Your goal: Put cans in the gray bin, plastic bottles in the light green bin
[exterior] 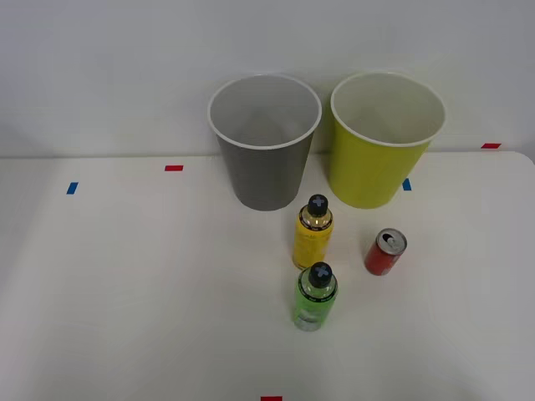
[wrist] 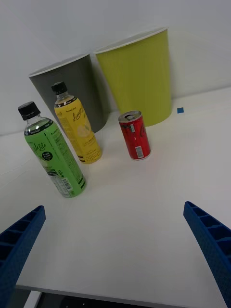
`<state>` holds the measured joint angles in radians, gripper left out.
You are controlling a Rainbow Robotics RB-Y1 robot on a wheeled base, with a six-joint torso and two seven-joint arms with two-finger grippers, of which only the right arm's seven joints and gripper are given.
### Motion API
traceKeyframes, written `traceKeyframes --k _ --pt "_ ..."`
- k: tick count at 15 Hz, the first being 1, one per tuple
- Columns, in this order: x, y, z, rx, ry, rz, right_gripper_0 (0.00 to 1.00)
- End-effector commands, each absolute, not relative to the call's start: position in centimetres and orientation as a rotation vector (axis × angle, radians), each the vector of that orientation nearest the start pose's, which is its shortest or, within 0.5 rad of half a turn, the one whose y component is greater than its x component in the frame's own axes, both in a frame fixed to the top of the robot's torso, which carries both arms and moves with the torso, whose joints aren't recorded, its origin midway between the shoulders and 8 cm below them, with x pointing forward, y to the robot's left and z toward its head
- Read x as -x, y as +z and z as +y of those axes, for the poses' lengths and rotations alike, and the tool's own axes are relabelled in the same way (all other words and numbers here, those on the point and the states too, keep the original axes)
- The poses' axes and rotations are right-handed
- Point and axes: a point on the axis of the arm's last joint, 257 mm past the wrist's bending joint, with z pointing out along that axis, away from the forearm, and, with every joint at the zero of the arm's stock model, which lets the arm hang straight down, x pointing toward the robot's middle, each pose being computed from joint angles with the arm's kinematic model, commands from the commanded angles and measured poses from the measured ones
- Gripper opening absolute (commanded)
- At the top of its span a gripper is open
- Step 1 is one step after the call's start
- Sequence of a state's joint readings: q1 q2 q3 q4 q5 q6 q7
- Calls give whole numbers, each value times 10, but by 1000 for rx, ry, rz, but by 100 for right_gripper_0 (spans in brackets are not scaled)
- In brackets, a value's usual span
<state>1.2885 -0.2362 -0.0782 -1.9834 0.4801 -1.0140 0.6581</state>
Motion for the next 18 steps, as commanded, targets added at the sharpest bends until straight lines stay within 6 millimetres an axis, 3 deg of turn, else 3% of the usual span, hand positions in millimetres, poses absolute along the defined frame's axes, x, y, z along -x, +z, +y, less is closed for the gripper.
traceKeyframes --k 1,18 --pt "-129 -234 -258 35 399 1624 100" --pt "-129 -234 -258 35 399 1624 100"
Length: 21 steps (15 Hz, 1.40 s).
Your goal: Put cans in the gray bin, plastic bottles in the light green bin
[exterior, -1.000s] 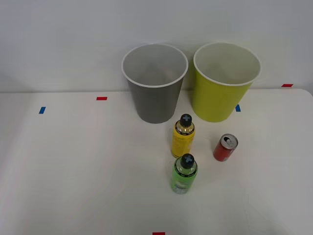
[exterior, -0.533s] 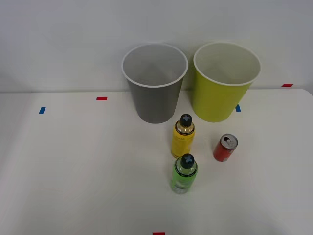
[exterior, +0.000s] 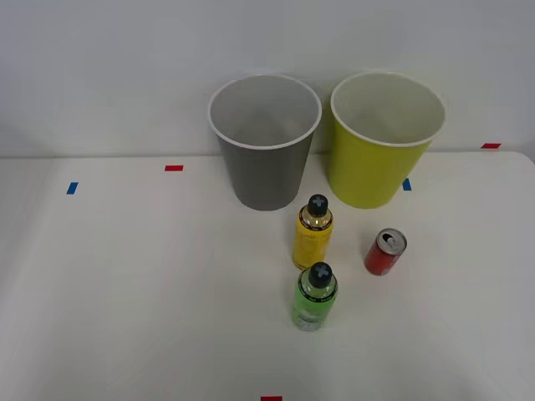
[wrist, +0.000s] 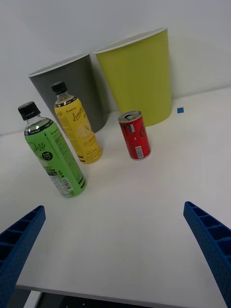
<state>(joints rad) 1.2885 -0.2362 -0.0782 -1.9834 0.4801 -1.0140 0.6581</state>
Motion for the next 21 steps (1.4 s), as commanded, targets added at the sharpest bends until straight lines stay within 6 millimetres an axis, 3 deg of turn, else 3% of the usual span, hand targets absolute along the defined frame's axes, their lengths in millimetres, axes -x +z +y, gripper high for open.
traceKeyframes --k 1,4,6,12,16,21 --pt "-136 -241 -260 5 393 1618 100" --pt "-136 -226 -266 -30 397 1556 100" --pt "-137 -222 -264 34 291 1521 100" --pt "-144 -238 -265 -9 175 1552 100" --pt "-167 -244 -263 -22 171 1544 100" --pt "-215 -252 -255 -28 190 1534 100"
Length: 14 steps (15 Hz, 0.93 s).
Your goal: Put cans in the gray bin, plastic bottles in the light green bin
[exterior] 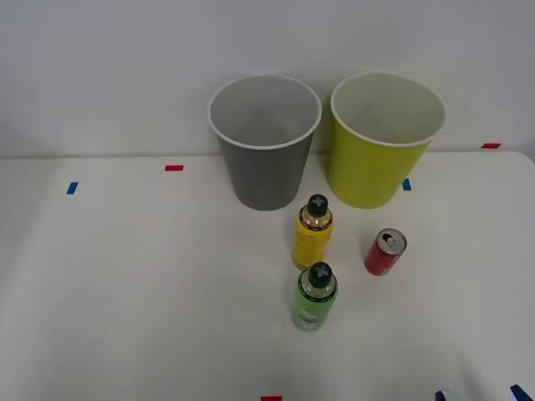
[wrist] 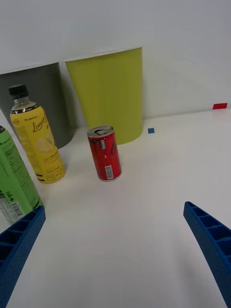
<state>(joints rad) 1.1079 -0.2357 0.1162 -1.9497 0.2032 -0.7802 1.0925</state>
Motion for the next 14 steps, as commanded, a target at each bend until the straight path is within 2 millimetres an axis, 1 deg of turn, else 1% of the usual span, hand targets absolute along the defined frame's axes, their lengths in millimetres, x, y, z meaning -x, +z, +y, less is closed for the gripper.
traceKeyframes --k 1,4,6,8,9,11,14 --pt "-223 -250 -254 -23 198 1521 100" --pt "-250 -248 -249 -25 213 1508 100" --pt "-274 -250 -249 -36 207 1512 100" --pt "-291 -250 -247 -58 206 1515 100" --pt "-303 -251 -245 -73 213 1520 100" --pt "-317 -249 -244 -87 213 1520 100" --pt "-336 -254 -243 -93 232 1487 100"
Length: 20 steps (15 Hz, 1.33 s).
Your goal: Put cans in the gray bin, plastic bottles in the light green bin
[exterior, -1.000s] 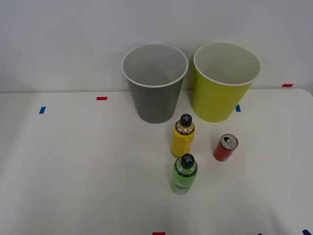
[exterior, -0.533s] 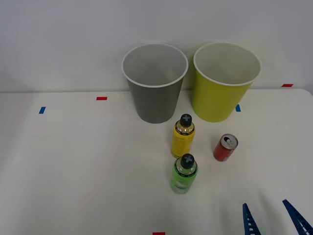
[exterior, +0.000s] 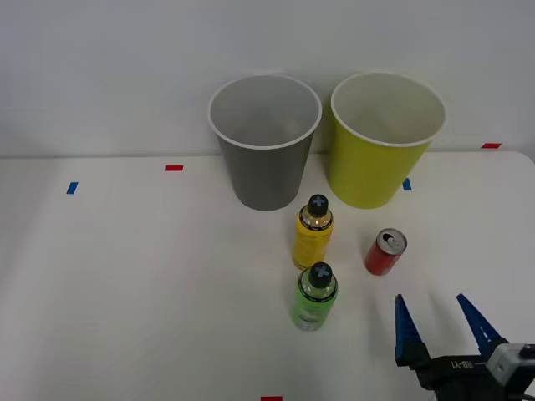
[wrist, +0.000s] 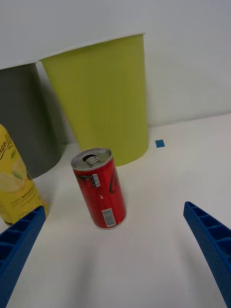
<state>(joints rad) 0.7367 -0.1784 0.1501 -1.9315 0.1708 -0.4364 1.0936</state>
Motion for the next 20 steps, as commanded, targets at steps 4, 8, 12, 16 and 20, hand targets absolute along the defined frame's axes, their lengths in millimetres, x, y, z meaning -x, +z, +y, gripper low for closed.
traceKeyframes --k 4,8,12,16,20 --pt "-360 -253 -236 -23 224 1445 100" --pt "-392 -264 -233 23 205 1441 100" --pt "-422 -270 -223 26 216 1433 100" --pt "-446 -271 -214 36 224 1426 100" --pt "-450 -269 -209 60 218 1422 100"
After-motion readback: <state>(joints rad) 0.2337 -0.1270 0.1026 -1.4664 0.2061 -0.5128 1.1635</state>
